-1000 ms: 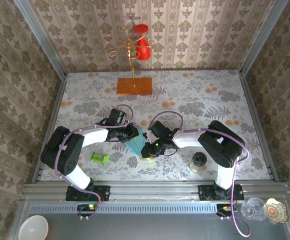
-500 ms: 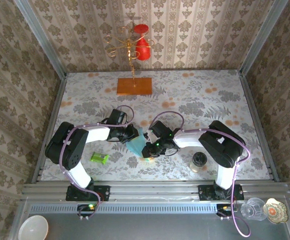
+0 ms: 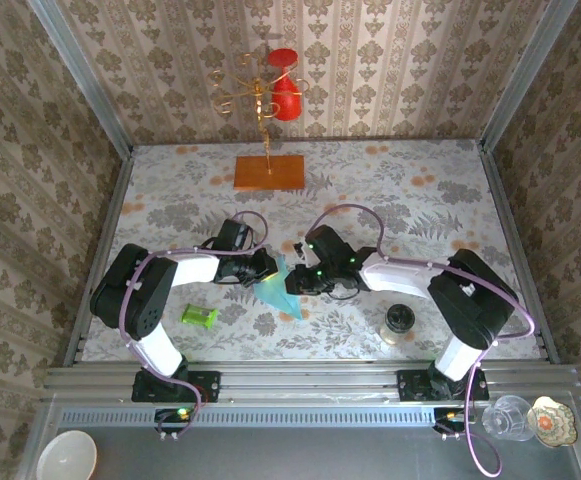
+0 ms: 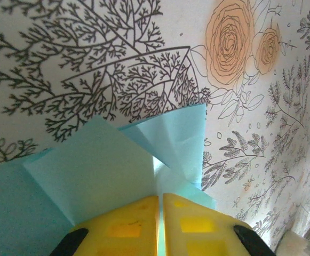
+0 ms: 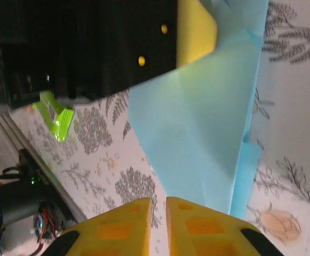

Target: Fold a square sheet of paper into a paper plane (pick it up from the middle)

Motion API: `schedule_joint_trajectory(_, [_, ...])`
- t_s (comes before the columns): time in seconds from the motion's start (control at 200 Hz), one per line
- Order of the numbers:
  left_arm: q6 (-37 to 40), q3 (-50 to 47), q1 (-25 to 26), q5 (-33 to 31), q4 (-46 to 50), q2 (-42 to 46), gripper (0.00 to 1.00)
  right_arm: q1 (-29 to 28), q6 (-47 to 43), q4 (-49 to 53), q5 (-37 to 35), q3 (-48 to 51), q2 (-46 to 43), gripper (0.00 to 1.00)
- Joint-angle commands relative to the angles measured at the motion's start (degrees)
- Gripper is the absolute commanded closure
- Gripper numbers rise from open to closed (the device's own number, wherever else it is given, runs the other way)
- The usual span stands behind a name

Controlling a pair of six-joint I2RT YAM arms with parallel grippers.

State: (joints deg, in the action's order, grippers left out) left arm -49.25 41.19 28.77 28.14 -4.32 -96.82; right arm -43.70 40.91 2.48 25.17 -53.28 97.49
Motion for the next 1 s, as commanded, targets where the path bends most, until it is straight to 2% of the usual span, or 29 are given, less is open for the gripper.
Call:
schedule_joint_trajectory(0.0, [-0.41, -1.46, -0.3, -1.03, 1.24, -1.09, 0.87, -1.25, 0.03, 2.08, -2.66, -2.9, 3.79, 0.84])
schedule_joint_trajectory(0.53, [0.76, 0.32, 0.03, -0.66, 3.28, 2.92, 0.87, -1.9, -0.21, 8.37, -7.52, -1.93, 8.94, 0.9])
schedule_joint_trajectory(0.805, [1.41, -0.02, 4.4, -2.65, 6.03, 8.58, 0.87, -1.84, -0.04, 10.88, -8.38, -1.95, 10.15, 0.91])
schedule_joint_trajectory(0.995, [0.21, -1.45, 6.94, -2.47, 4.79, 8.0, 0.87, -1.88, 0.04, 11.06, -8.2, -2.14, 10.61, 0.91])
